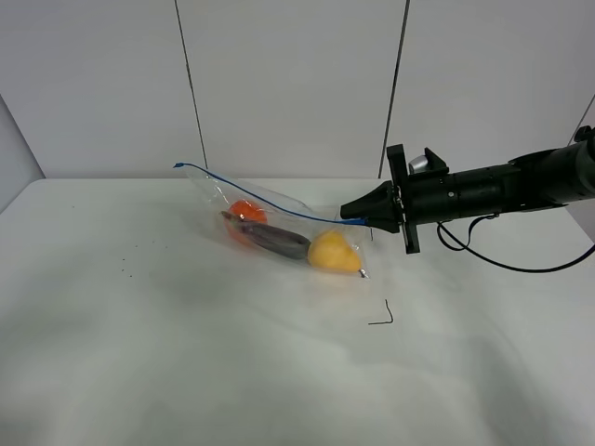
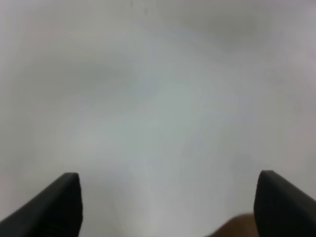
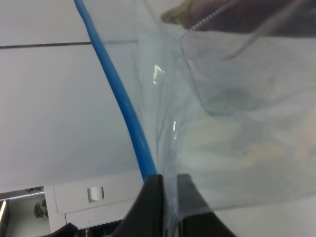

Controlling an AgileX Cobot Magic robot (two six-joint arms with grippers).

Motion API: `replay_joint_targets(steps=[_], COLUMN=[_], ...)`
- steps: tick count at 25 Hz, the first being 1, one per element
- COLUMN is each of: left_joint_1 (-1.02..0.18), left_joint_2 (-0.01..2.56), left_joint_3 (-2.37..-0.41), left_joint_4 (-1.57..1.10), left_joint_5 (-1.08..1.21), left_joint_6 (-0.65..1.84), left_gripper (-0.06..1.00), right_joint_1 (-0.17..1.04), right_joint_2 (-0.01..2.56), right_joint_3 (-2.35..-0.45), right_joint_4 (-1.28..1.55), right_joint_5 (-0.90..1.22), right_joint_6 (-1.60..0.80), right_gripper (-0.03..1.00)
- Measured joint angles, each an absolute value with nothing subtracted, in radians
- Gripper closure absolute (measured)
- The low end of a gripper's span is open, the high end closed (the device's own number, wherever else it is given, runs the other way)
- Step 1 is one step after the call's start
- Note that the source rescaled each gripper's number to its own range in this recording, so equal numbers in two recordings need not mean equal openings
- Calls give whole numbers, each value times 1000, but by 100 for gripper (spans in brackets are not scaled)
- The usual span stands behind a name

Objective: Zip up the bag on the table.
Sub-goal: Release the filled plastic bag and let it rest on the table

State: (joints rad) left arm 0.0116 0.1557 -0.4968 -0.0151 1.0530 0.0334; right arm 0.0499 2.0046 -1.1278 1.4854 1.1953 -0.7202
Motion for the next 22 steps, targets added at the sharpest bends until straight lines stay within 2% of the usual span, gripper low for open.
replay_joint_targets(steps=[5, 7, 9, 12, 14, 17, 22], left_joint_1=[12, 12, 12, 12, 12, 12, 12], left_joint_2=[7, -1, -2, -2, -2, -2, -2], left_joint_3=[-496, -496, -496, -496, -496, -496, -496], left_joint_4=[-16, -17, -17, -17, -17, -17, -17], left_joint_5=[1053, 1053, 1053, 1053, 1053, 1053, 1053], left_joint_6=[33, 33, 33, 33, 33, 33, 33], left_gripper=[-1, -1, -1, -1, -1, -1, -1], right_joint_1=[50, 50, 50, 50, 50, 50, 50], right_joint_2=[2005, 2005, 2005, 2005, 2005, 2005, 2005], right_joint_3=[-1128, -1128, -1128, -1128, -1134, -1193, -1385], right_joint_4=[1485, 1483, 1476, 1458, 1424, 1281, 877], right_joint_5=[1195, 1195, 1201, 1202, 1203, 1205, 1209], right_joint_6=[-707, -692, -681, -654, -627, -557, -346], right_gripper=[97, 91, 72, 21, 6, -1, -3])
